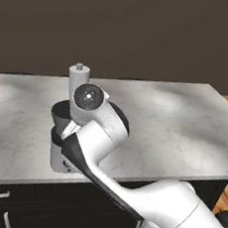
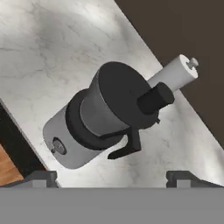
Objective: Grab the garlic and lemon from the fridge, place them in the blender, close the lid, and turn on the blender to create a marinade.
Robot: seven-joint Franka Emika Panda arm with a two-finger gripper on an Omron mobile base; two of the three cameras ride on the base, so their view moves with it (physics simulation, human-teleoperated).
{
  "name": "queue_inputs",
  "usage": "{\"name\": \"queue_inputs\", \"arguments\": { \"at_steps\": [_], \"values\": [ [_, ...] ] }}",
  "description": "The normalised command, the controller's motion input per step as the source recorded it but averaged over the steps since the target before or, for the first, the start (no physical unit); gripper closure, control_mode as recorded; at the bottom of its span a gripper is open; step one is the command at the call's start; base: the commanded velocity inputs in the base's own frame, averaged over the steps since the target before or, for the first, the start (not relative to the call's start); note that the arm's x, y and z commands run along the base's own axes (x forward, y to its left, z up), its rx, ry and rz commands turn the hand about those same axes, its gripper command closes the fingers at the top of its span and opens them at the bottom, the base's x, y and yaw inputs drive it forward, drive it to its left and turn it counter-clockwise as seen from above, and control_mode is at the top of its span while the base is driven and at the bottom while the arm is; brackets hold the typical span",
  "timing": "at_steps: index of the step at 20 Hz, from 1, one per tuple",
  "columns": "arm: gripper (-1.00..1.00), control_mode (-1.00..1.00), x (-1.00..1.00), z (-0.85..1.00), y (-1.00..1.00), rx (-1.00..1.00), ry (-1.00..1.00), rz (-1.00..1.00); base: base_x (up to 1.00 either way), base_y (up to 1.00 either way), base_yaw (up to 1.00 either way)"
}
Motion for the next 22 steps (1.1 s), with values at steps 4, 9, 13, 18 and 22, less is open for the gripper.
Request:
{"name": "queue_inputs", "arguments": {
  "at_steps": [4,9,13,18,22],
  "values": [
    [-1.0,-1.0,-1.0,-0.76,0.01,0.23,-0.2,-0.39,0.0,0.0,0.0],
    [-1.0,-1.0,-0.81,-0.73,0.0,0.19,-0.16,-0.35,0.0,0.0,0.0],
    [-1.0,-1.0,-0.35,-0.52,0.15,0.09,-0.19,-0.3,0.0,0.0,0.0],
    [-1.0,-1.0,0.01,-0.38,0.0,0.06,-0.18,-0.2,0.0,0.0,0.0],
    [-1.0,-1.0,0.16,-0.33,-0.03,0.13,-0.11,-0.17,0.0,0.0,0.0]
  ]
}}
